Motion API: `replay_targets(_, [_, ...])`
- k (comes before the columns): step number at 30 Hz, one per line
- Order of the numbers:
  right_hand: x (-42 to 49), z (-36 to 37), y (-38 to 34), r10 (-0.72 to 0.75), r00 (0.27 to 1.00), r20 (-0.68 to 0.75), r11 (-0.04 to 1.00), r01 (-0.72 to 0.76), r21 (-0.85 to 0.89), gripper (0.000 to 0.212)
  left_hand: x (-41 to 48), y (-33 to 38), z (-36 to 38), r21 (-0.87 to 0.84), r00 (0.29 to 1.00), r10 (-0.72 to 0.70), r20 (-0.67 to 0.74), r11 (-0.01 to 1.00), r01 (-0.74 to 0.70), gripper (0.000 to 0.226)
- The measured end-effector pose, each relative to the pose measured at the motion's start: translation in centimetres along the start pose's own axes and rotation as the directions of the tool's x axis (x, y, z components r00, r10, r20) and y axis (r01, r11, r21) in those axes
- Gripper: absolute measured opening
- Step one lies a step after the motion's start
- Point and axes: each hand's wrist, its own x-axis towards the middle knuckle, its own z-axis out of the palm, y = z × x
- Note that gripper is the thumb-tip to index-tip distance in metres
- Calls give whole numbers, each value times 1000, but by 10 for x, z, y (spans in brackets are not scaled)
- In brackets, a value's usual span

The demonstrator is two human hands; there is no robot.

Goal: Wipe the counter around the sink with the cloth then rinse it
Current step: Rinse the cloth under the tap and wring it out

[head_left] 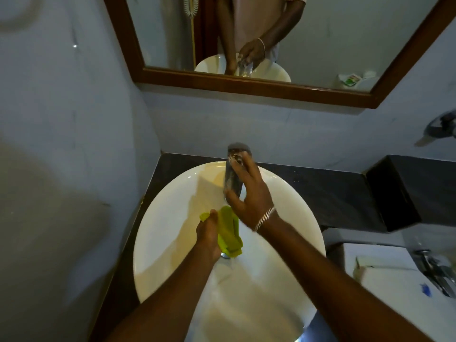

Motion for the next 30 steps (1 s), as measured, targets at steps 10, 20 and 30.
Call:
replay_targets(10, [-88, 56, 19, 539, 621, 569, 376, -782, 497, 79, -55, -4, -12, 336, 977, 39, 209, 936, -109, 68])
replay_targets(20, [-90, 27, 45, 267, 388, 882, 30, -918, 394, 10, -100, 19, -31, 783, 768, 161, 620, -183, -594, 73])
replay_targets(30, [-97, -18, 22, -97, 215, 972, 196, -953, 231, 24, -119, 21, -40, 156, 48, 170, 984, -705, -692, 87])
